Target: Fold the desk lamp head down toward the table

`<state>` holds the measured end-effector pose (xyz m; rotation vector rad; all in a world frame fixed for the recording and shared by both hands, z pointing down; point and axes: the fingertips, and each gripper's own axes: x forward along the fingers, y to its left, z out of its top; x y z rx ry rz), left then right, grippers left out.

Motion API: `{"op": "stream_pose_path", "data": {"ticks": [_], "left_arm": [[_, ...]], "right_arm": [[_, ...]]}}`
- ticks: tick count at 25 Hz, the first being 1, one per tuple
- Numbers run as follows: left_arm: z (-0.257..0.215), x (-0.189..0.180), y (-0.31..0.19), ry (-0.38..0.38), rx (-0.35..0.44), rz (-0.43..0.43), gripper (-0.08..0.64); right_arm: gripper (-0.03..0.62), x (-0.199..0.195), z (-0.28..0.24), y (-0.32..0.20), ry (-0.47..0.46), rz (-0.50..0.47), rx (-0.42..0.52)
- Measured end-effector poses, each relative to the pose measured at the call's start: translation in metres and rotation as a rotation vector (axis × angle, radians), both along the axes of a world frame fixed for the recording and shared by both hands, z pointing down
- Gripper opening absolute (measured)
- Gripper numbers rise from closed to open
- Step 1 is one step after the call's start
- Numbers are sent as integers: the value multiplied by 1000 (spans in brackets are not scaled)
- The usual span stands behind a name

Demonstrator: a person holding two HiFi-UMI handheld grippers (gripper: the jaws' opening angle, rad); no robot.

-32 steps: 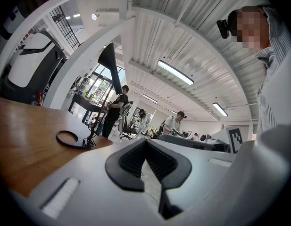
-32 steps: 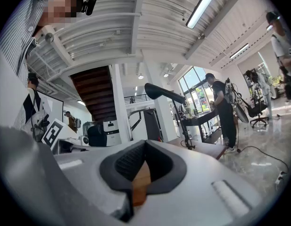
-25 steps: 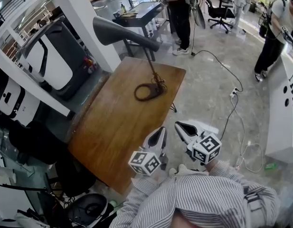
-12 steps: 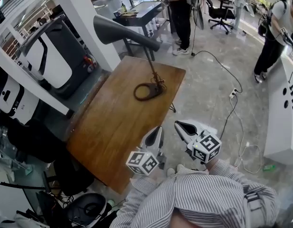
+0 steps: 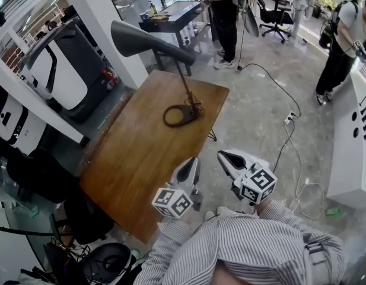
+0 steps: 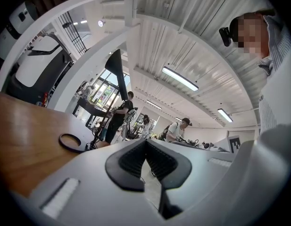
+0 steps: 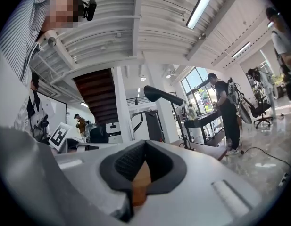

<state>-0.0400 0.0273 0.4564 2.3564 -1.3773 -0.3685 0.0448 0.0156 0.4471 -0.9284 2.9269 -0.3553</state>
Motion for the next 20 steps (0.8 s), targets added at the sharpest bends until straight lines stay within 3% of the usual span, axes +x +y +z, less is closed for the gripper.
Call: {"op": "stream_pose_path", "data": {"ticks": [6,11,20], "left_arm": [[-8,-14,-20,-51,35,-46,5],[-17,-35,-52,-42,42,-96,5],[-52,-81,-137,-91,130,-91,6]], "right_arm": [[0,22,8,-16,-6,13,7],[0,29,25,-43,39,53,-34],[0,-22,26,-123,105,67,15]]}}
